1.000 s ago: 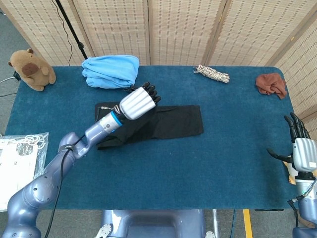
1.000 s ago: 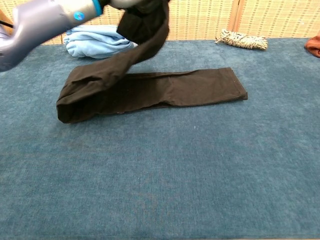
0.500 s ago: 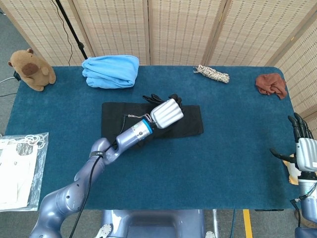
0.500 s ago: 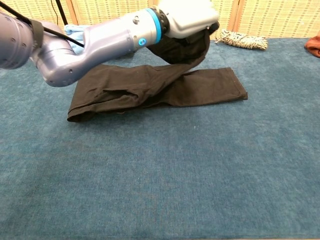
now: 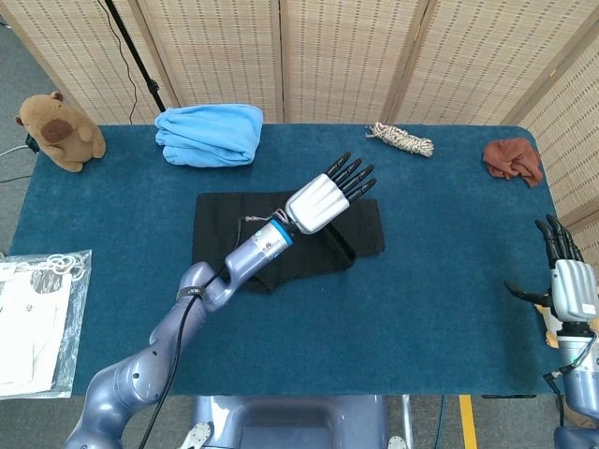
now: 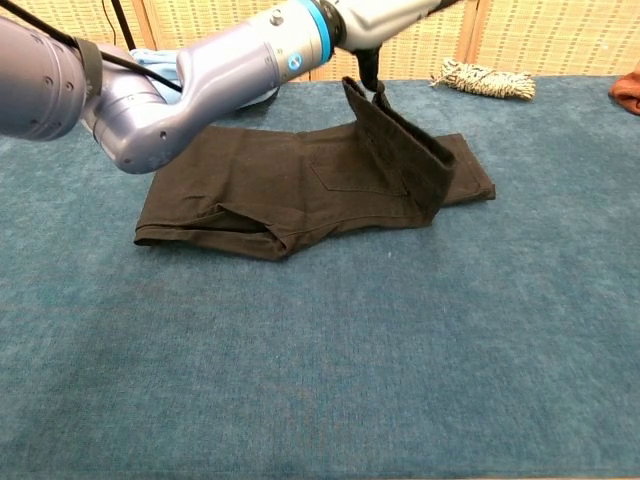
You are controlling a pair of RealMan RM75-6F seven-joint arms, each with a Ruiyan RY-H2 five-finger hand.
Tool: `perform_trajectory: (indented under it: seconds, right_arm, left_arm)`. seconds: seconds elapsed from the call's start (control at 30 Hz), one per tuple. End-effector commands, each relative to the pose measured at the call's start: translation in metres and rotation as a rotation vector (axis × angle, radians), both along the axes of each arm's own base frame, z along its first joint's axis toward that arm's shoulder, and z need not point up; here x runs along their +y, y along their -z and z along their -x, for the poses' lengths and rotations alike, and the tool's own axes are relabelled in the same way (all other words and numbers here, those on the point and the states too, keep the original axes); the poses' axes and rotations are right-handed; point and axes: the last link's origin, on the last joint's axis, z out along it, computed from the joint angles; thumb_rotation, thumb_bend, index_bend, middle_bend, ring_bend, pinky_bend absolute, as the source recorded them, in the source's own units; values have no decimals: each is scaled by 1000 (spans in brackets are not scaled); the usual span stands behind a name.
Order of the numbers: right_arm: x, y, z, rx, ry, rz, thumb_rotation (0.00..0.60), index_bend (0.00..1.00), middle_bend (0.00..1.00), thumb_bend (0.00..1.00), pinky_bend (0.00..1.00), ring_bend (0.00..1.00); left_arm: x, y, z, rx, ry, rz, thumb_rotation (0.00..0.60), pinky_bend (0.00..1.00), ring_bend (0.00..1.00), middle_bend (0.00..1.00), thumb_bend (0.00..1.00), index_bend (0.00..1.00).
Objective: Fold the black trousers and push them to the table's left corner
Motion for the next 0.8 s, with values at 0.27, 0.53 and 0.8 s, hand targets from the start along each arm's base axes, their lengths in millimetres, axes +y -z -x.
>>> perform_trajectory:
  seconds: [0.27, 0.53, 0.8]
  right_arm:
    - [-1, 8, -5, 16, -11, -26, 600, 21, 0, 0, 153, 0]
    - [-2, 16, -9, 31, -17, -51, 600, 21, 0, 0, 153, 0]
    - [-4, 28, -14, 55, -25, -84, 600, 21, 0, 0, 153, 0]
  left_arm:
    - [14, -58, 42, -147, 18, -4, 600, 67, 0, 0, 65, 0]
    - [11, -93, 127, -139, -53, 47, 600, 67, 0, 0, 65, 0]
    - [-20, -108, 213, -48, -113, 171, 600, 167, 0, 0, 66, 0]
